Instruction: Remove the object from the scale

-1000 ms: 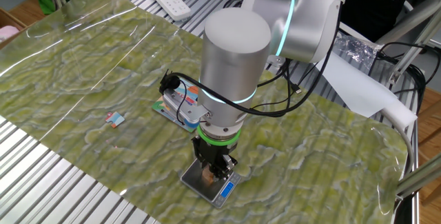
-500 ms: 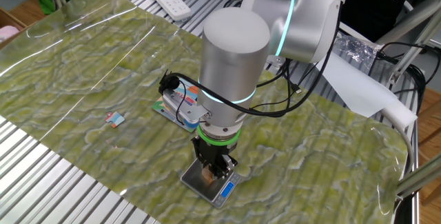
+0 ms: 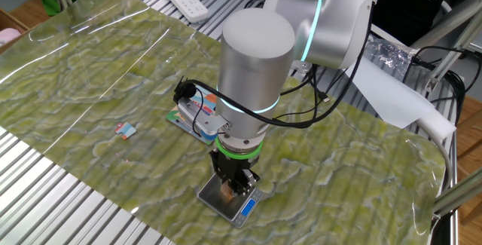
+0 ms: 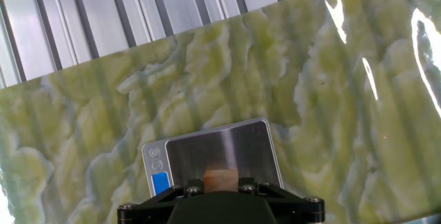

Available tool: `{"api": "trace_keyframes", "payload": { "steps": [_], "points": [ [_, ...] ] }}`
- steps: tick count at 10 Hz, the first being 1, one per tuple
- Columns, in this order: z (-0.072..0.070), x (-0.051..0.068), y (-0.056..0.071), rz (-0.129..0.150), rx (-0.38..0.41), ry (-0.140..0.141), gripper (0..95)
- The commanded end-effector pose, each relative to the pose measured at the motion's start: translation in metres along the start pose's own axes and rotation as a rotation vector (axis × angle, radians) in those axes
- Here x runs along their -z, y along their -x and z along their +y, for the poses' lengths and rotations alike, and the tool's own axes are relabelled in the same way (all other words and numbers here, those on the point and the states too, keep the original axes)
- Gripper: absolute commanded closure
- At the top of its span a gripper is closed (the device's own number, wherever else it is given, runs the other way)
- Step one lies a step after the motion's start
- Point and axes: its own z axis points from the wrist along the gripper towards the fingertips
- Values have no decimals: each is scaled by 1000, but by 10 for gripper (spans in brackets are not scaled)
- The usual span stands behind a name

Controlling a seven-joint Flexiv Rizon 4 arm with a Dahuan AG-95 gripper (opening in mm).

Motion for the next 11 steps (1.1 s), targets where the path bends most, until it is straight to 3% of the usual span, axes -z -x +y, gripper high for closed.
{"api": "trace_keyframes", "payload": {
  "steps": [1,10,11],
  "points": [
    [0,0,0,0,1,0,950],
    [0,0,0,0,1,0,950],
    [-8,59,-12,4,89,-6,950]
  ]
}}
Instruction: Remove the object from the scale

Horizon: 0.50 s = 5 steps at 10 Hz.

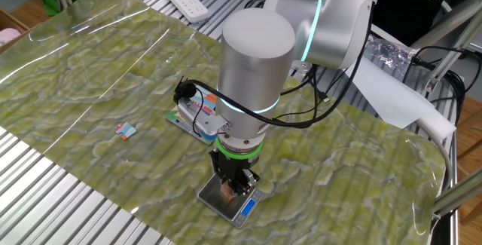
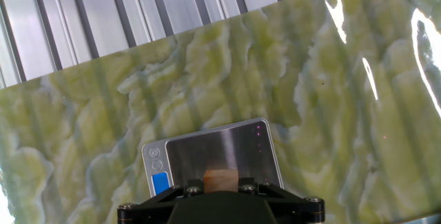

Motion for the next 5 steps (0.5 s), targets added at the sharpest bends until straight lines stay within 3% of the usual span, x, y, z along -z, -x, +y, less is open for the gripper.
{"api": "trace_keyframes", "payload": {
  "steps": [1,5],
  "points": [
    [-8,62,-13,4,89,-7,950],
    [-9,69,-13,5,92,-7,950]
  ]
}}
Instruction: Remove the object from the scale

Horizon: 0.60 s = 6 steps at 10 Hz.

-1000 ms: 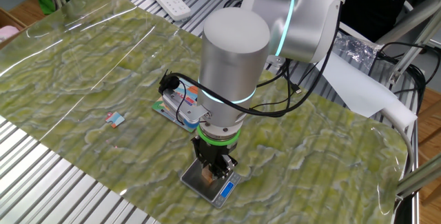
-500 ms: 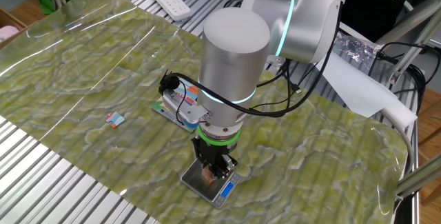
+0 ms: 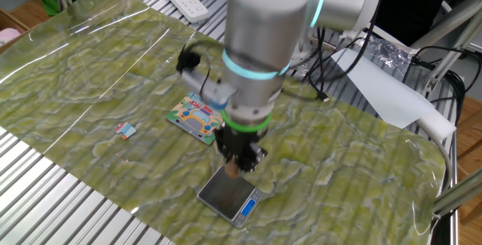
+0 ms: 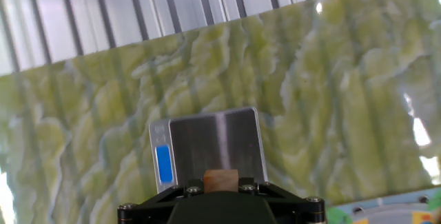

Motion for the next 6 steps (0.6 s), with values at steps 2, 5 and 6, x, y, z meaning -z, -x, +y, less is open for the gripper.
{"api": "trace_keyframes", "payload": {
  "steps": [2,5,6],
  "points": [
    [2,2,5,14,2,3,950],
    [2,2,6,12,10,1,950],
    [1,2,8,12,13,0,950]
  ]
}}
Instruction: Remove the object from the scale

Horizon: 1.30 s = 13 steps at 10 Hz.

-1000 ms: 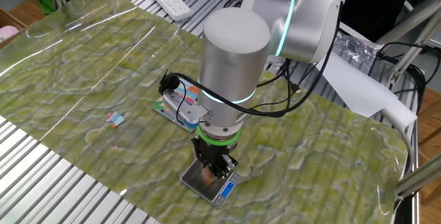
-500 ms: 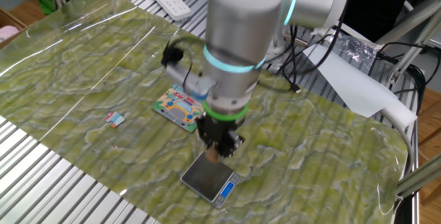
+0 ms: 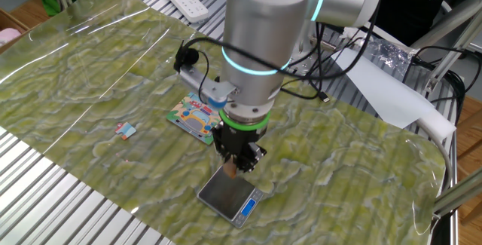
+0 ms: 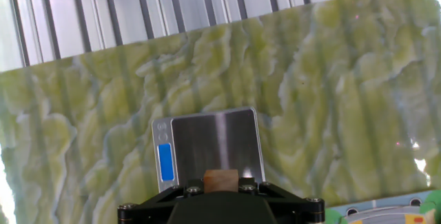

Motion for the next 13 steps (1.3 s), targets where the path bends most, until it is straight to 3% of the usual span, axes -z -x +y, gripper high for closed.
{"api": "trace_keyframes", "payload": {
  "steps": [1,7,13],
  "points": [
    [1,0,4,4,6,1,950],
    [-8,11,20,11,49,3,950],
    [-14,8,38,10,65,8,950]
  ]
}}
